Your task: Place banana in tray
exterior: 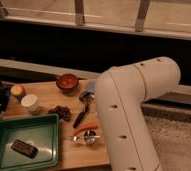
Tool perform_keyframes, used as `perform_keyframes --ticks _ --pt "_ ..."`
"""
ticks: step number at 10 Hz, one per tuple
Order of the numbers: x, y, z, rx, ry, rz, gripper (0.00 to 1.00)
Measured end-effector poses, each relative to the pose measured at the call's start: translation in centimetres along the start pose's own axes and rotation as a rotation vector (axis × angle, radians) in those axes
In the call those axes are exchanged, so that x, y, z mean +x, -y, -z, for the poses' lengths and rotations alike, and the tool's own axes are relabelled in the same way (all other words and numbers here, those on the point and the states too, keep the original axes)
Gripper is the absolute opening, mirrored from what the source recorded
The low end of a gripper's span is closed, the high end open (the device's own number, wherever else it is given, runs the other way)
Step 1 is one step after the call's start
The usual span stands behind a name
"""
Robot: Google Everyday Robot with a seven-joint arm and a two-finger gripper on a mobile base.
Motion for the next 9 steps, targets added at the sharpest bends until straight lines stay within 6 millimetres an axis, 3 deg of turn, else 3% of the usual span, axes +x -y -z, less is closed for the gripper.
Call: perform_keyframes --ticks 6,7,9 --pt "0.7 -5.8 8.2 -0.146 0.12 0.179 0.0" --pt "1.6 -7.5 9.9 -0.192 0.132 0.234 0.0" --pt "3.5 -10.2 11.5 -0.253 0.139 0.334 0.0"
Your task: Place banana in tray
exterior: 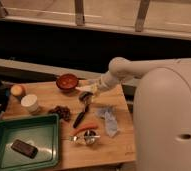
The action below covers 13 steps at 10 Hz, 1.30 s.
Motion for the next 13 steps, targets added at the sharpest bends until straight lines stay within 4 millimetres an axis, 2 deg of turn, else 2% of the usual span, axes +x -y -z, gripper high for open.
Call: perform_keyframes --ticks 2,5,6,13 --pt "1.6 -4.7 0.4 -0.075 -0.021 0.123 0.0" --pt "4.3 -11.3 -0.6 -0.186 -0.069 0.268 0.0" --pt "4.6 -12.4 -0.8 -0.201 -0.076 0.29 0.0" --pt "4.6 -12.3 -1.0 -0.201 -0.087 0.297 0.0"
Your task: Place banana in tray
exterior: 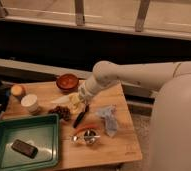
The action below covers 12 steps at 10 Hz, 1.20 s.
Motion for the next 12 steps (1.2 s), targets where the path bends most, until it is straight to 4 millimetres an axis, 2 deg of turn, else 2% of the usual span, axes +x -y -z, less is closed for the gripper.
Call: perform_keyframes --ticks 1,3,7,8,9,11,12 --pt "-0.1 -0.7 -0.6 -0.009 -0.024 0.04 0.0" --pt "-0.5 -3.4 -2.8 -0.03 -0.079 0.13 0.0" --pt "1.1 -12.2 -10.0 -0.071 -0.249 0.336 0.0" --pt "1.2 -13.8 -11.8 -0.078 -0.28 0.376 0.0" --pt "1.0 -15.9 -14.6 -0.089 -0.321 0.428 0.0" --pt "0.3 -17.6 -17.9 -0.094 -0.362 0.465 0.12" --pt "-0.1 -17.9 -18.9 -0.093 -0.373 0.469 0.22"
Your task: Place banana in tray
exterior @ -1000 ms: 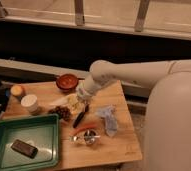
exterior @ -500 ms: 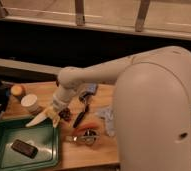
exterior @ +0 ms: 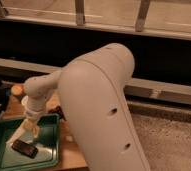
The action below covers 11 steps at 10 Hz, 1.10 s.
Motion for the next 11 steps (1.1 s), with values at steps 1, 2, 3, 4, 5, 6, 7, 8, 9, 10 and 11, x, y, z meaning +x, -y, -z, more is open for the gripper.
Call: perform_keyframes --ticks 1,2,3,4,5,6,7,8,9,10,11 --pt "-0.3 0.6 -0.4 -0.001 -0.006 -0.007 0.35" --pt "-0.3 1.0 -0.3 -0.001 -0.008 -0.014 0.4" --pt "0.9 3.4 0.2 -0.014 -0.015 -0.037 0.63" --pt "1.4 4.1 0.5 -0.043 -0.013 -0.042 0.7" --pt "1.8 4.3 0.7 -0.081 -0.008 -0.04 0.7" --pt "2.1 4.3 0.9 -0.123 0.003 -0.032 0.7" --pt "2.4 4.2 1.2 -0.161 0.01 -0.017 0.7" --pt "2.5 3.9 1.3 -0.192 0.015 -0.001 0.7" --pt "2.5 3.7 1.5 -0.21 0.02 0.012 0.7" --pt "2.4 3.7 1.5 -0.213 0.021 0.014 0.7" --pt "2.4 3.6 1.4 -0.213 0.02 0.015 0.7"
